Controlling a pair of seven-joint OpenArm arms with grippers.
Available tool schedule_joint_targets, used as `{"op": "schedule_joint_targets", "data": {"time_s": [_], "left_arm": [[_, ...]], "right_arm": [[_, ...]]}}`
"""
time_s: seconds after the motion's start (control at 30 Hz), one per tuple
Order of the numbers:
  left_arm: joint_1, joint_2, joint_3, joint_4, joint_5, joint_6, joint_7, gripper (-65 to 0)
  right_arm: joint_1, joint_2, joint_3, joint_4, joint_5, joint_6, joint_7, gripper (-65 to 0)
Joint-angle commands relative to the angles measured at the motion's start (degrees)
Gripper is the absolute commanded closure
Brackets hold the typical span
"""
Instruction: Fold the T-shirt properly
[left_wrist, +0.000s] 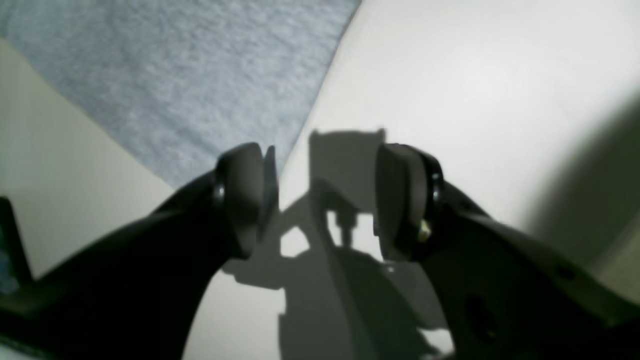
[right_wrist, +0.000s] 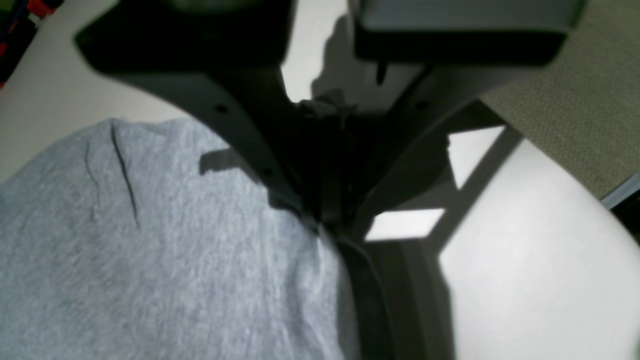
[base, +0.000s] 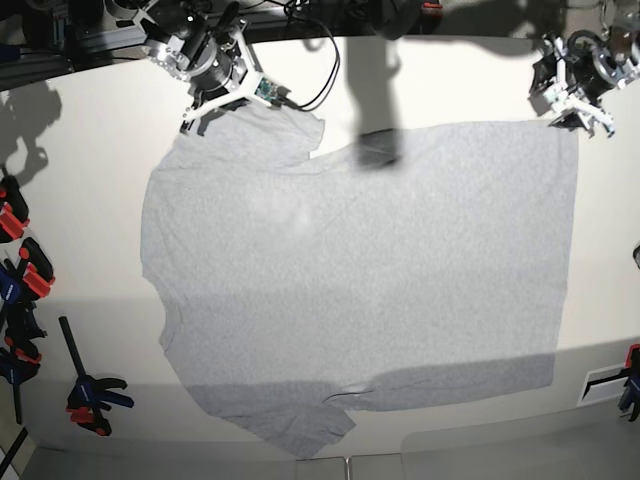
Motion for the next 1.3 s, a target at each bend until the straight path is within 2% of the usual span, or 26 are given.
{"op": "schedule_joint_targets", "data": {"time_s": [0.0, 0.13, 0.33, 0.43, 0.6, 0.7, 0.83, 0.9, 0.97, 1.0, 1.17, 1.27], "left_arm": [[-1.6, -1.3, 0.5, -0.2, -0.6, 0.9, -0.5, -33.1], [-6.8, -2.3, 4.3, -3.1, -0.6, 0.8, 3.6, -33.1], [-8.0, -9.0, 11.1, -8.8, -0.4, 0.8, 5.2, -33.1], [-8.3, -10.4, 13.8, -11.6, 2.4, 0.9, 5.2, -33.1], [-9.1, -9.6, 14.7, -14.6, 2.4, 0.9, 4.1, -31.6], [-9.4, -7.9, 14.7, -14.6, 2.4, 1.0, 3.2, -27.0], [-9.8, -5.2, 14.6, -14.6, 2.4, 4.9, 2.8, -18.8], [-9.7, -4.7, 14.6, -14.6, 2.4, 5.0, 2.9, -12.1], [-9.7, -4.5, 14.6, -14.6, 2.4, 5.0, 4.6, -1.7], [-9.7, -4.6, 14.6, -14.6, 2.4, 5.0, 5.6, 0.0], [-9.6, -4.6, 14.6, -14.4, 1.5, 5.0, 8.1, 0.0], [-8.7, -4.6, 14.6, -12.2, -7.8, 5.0, 14.3, 0.0]], "right_arm": [[-0.5, 0.7, 0.2, -0.7, -0.7, 0.5, -4.8, 0.0], [-0.5, 0.6, 0.2, -0.7, -0.6, 0.5, -6.3, 0.0], [-0.5, 0.6, 0.2, -0.7, -0.6, 0.5, -6.3, 0.0], [-0.5, 0.6, 0.2, -0.7, -0.7, 0.5, -6.3, 0.0], [-0.5, 0.6, 0.2, -0.7, -0.6, 0.5, -6.3, 0.0], [-0.5, 0.6, 0.2, -0.7, -0.6, 0.5, -6.3, 0.0], [-0.5, 0.6, 0.2, -0.7, -0.6, 0.4, -6.3, 0.0], [-0.5, 0.6, 0.2, -0.7, -0.6, 0.4, -6.3, 0.0], [-0.5, 0.6, 0.2, -0.7, -0.7, 0.4, -6.3, 0.0], [-0.5, 0.6, 0.2, -0.7, -0.7, 0.4, -6.3, 0.0], [-0.6, 0.6, 0.2, -0.7, -0.7, -0.4, -6.7, 0.0], [-1.4, 0.7, 0.2, 0.5, -1.3, -1.3, -6.7, 0.0]]}}
